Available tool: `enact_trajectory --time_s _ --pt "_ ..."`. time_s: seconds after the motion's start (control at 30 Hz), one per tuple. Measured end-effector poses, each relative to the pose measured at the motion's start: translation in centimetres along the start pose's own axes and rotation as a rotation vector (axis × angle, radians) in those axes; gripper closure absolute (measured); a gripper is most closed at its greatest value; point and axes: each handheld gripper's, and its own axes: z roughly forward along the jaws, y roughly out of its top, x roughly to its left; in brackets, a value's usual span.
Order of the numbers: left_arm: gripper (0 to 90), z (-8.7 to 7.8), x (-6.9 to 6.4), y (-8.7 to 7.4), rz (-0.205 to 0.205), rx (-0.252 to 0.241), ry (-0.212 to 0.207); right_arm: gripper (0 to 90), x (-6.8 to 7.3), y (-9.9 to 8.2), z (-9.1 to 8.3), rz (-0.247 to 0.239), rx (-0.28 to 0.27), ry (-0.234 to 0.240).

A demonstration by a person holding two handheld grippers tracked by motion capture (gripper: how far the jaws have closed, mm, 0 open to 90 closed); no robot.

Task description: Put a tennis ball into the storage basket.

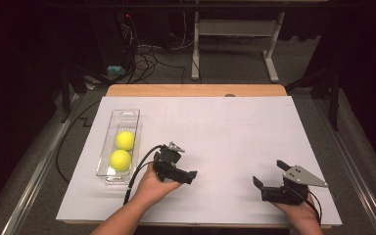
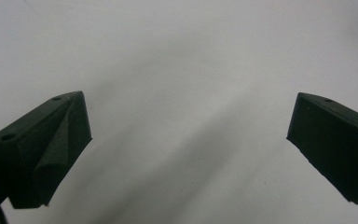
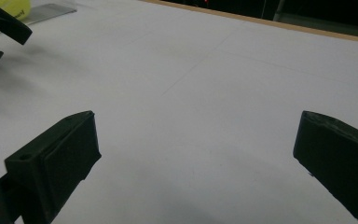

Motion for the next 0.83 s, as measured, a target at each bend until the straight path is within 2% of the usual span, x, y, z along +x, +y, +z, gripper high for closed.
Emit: enact_trajectory --time_s 0.07,0.1,0.23,0.33,0.43,0.53,0.67,0.83 --pt "0.3 0.3 0.2 -1.0 0.022 -0.066 -0.017 0.0 0.2 0.0 0.0 -0.002 -0.004 0.006" --pt "0.3 0.3 0.3 -1.1 0.031 -0.080 -0.018 0.0 0.3 0.0 0.1 0.002 -0.006 0.007" --pt "0.3 0.0 0.8 -2.3 0.050 -0.203 -0.042 0.0 0.5 0.1 0.1 0.007 -0.018 0.011" --pt "0.3 -0.8 0.9 -2.3 0.087 -0.271 -0.036 0.0 0.6 0.1 0.1 0.021 -0.028 0.008" --pt "0.3 -2.0 1.3 -2.7 0.086 -0.376 -0.054 0.0 0.5 0.0 -0.1 0.044 -0.037 -0.002" --pt "0.3 -2.7 1.8 -3.1 0.076 -0.414 -0.084 0.0 0.4 0.0 -0.5 0.068 -0.048 -0.023" --pt "0.3 -2.8 1.9 -3.5 0.074 -0.412 -0.096 0.0 0.0 -0.1 -1.2 0.086 -0.057 -0.049" --pt "0.3 -2.7 1.8 -3.5 0.071 -0.410 -0.097 0.0 -0.2 -0.1 -1.5 0.087 -0.067 -0.055"
